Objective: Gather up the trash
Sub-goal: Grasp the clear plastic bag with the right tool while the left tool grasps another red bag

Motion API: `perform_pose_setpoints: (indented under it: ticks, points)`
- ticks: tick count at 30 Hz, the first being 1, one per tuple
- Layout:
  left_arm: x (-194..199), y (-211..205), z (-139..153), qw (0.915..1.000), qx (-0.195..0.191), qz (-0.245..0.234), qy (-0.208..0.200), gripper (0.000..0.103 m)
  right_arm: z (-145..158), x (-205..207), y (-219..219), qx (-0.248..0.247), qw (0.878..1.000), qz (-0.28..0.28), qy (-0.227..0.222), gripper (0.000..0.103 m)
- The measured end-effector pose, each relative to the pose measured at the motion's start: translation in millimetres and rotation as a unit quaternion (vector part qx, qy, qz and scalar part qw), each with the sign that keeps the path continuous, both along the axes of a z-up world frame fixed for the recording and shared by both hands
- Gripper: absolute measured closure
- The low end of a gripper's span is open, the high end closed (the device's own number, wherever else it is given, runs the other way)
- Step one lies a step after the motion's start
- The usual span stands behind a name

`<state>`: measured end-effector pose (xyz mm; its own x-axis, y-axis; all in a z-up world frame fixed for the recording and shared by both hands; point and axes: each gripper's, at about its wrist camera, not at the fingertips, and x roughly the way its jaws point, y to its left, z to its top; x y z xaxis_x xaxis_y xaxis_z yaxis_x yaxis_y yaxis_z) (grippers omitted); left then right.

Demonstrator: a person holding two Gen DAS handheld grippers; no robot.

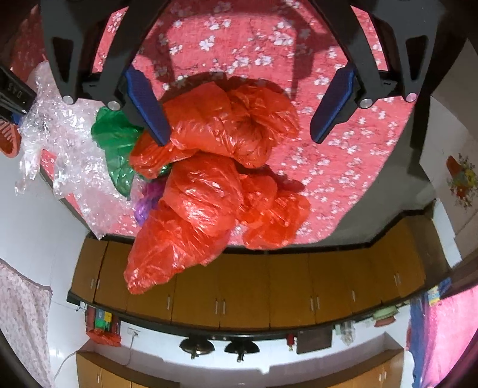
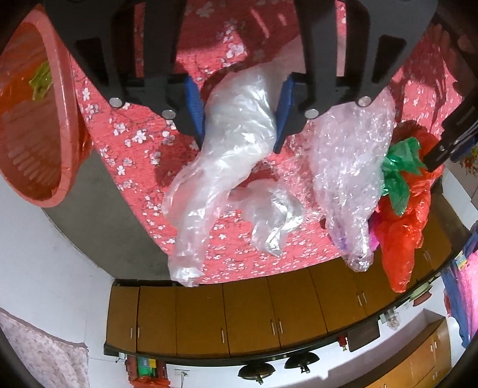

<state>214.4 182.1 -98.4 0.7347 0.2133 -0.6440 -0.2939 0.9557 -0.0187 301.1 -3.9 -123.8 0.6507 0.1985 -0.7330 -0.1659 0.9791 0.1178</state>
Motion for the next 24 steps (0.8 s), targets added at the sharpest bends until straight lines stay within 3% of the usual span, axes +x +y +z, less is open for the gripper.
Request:
perform_pose_setpoints:
  ticks: [10,13,16,24]
  points:
    - [9.8,0.5,-5.5,0.9994,-0.025,-0.020,0.016,0.013,0.7,-4.8,-2.9,0.003,1.000,0.001,0.002,0.065]
    - [9.8,-2.4,-5.2,0.9989,-0.026,-0.037,0.015,0.028,2.6,-3.5,-1.2,0.000,1.000,0.003,0.000,0.066]
    - [6.9,-7.3,-2.7,0.9990,-0.009,-0.042,0.008,0.037,3.4,-6.3,-2.8,-0.003,1.000,0.004,-0.003,0.068]
    - [-5.7,-9.6,1.0,0.9993,0.013,-0.036,0.005,0.046,4.5,-19.8,-11.5,-0.015,1.000,-0.001,-0.014,0.069]
